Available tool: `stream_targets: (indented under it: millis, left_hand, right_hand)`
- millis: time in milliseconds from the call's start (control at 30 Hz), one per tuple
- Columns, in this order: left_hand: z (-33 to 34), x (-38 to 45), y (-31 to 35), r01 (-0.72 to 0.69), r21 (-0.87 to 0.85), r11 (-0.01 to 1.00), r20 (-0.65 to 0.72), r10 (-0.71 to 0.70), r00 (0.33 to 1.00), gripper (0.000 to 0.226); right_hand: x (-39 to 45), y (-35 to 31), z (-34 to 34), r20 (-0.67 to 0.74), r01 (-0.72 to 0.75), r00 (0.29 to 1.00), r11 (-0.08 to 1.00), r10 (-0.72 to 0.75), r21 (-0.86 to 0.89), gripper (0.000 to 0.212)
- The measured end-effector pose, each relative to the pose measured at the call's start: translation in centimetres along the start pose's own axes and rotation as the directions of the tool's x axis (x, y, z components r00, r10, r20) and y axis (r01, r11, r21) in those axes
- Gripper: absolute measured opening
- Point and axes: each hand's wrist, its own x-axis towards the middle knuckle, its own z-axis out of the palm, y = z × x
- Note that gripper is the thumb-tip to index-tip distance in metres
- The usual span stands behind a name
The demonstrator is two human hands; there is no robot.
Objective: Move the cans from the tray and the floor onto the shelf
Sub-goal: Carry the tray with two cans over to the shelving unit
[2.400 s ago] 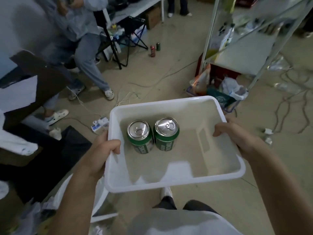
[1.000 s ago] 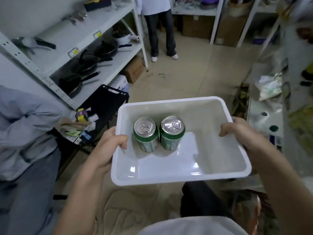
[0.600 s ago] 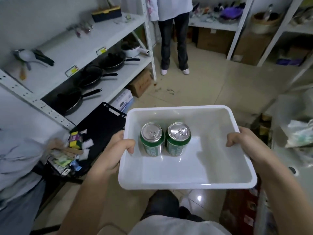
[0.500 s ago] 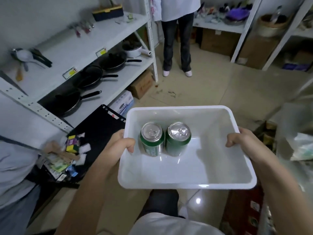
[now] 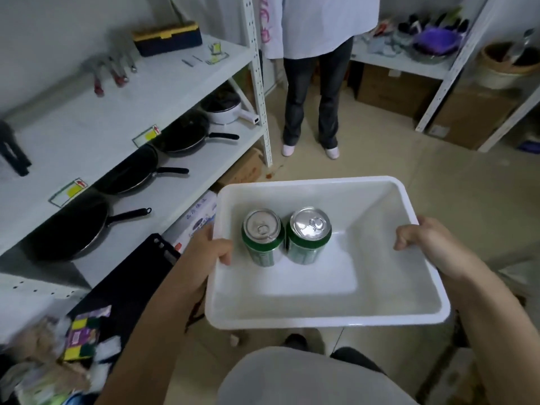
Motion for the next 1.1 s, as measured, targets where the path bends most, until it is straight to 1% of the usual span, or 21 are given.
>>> stream_targets:
  millis: [67,100,200,233,300,400,467,533,600,700,733,767,900,967,1100]
  left_hand:
    - [0.0,3.1,2.3,-0.002,-0.001,1.000,-0.034,0.002,0.999,0.016]
    - [0.1,4.5,3.4,-0.005,0.004,1.000,-0.041,0.005,0.999,0.017]
    - [0.5,8.6,6.0,-0.001,-0.011,1.000,-0.064,0.000,0.998,0.032]
    - [0.8,9.8,6.7,0.009,-0.034,0.999,-0.079,-0.012,0.997,0.035]
    - [1.4,12.0,8.0,0.017,-0.081,0.997,-0.119,-0.027,0.993,0.034]
    - [2.4,14.4,9.7,0.008,-0.174,0.985,-0.230,-0.048,0.972,0.033]
    - [2.6,15.5,10.6,0.004,-0.258,0.966,-0.307,-0.086,0.948,0.038]
    - [2.2,16.3,11.1,-0.013,-0.321,0.947,-0.361,-0.109,0.926,0.041]
    - [1.6,16.7,11.3,-0.035,-0.364,0.931,-0.410,-0.126,0.903,0.040]
    - [0.3,17.0,11.3,-0.060,-0.420,0.906,-0.513,-0.182,0.839,0.034]
    - [-0.1,17.1,11.2,-0.070,-0.433,0.899,-0.536,-0.195,0.821,0.033]
    - [-0.7,17.1,11.0,-0.079,-0.459,0.885,-0.567,-0.223,0.793,0.032]
    - [-3.6,16.8,9.2,-0.095,-0.547,0.832,-0.648,-0.350,0.676,0.030]
    - [-5.3,16.5,8.2,-0.115,-0.573,0.811,-0.681,-0.394,0.617,0.027]
    - [-8.7,15.8,6.2,-0.201,-0.586,0.785,-0.762,-0.450,0.466,0.025]
  right_hand:
    - [3.4,-2.3,-0.3,0.011,0.000,1.000,1.000,0.000,0.001,0.020]
    - [5.3,-3.3,-0.5,0.014,0.002,1.000,1.000,-0.002,-0.004,0.023]
    - [11.0,-6.4,-1.1,0.050,0.001,0.999,1.000,0.000,-0.017,0.027]
    - [13.0,-7.5,-1.2,0.075,0.000,0.997,1.000,0.002,-0.027,0.027]
    - [16.7,-9.6,-1.7,0.128,0.022,0.992,0.998,-0.015,-0.057,0.029]
    - [22.1,-13.4,-2.2,0.257,0.076,0.965,0.991,-0.046,-0.108,0.036]
    - [25.0,-16.3,-1.8,0.346,0.107,0.937,0.985,-0.054,-0.134,0.034]
    - [27.6,-18.9,-0.8,0.415,0.151,0.908,0.972,-0.064,-0.180,0.023]
    - [30.1,-21.2,1.0,0.495,0.207,0.866,0.953,-0.073,-0.223,0.019]
    - [33.2,-23.9,5.1,0.584,0.261,0.811,0.913,-0.032,-0.313,0.023]
    - [33.9,-24.6,6.4,0.609,0.270,0.793,0.907,-0.019,-0.324,0.019]
    - [34.6,-25.3,8.4,0.652,0.290,0.758,0.895,0.001,-0.338,0.016]
    - [36.4,-27.4,16.7,0.770,0.387,0.638,0.850,0.033,-0.357,0.022]
    - [36.6,-28.1,21.0,0.825,0.432,0.562,0.829,0.061,-0.356,0.025]
    - [36.3,-29.3,29.5,0.892,0.523,0.441,0.779,0.100,-0.346,0.027]
